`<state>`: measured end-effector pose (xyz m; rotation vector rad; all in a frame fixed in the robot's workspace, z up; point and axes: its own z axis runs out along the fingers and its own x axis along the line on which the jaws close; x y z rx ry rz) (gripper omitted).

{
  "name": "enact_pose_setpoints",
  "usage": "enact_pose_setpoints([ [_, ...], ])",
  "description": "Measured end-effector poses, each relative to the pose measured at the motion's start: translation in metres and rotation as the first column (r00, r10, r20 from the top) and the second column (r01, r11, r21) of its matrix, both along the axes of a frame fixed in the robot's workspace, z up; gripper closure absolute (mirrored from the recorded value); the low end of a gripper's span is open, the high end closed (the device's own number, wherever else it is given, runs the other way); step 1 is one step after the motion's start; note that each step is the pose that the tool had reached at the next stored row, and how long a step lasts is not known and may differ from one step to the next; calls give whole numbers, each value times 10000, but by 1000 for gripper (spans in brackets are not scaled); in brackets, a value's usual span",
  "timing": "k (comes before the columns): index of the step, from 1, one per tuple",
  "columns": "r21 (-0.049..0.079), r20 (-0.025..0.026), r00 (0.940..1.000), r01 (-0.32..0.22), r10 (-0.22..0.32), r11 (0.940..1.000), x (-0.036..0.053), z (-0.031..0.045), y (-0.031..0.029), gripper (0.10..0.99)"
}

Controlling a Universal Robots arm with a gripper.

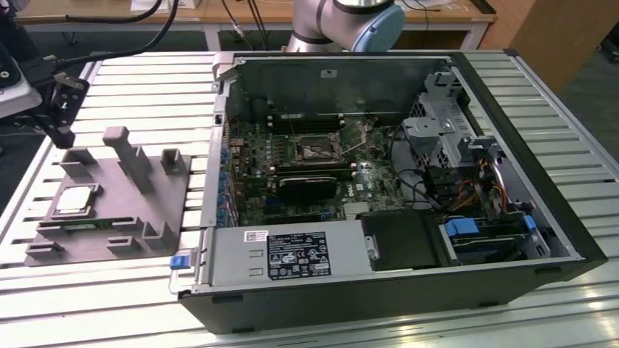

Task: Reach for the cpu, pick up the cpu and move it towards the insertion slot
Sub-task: 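Pick up the cpu and move it towards the insertion slot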

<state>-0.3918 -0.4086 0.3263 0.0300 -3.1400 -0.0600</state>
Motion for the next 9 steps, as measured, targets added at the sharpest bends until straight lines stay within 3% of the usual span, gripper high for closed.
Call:
enact_pose_setpoints([
  [9, 1, 0, 10000, 0, 0, 10000, -3, -54, 0, 980],
])
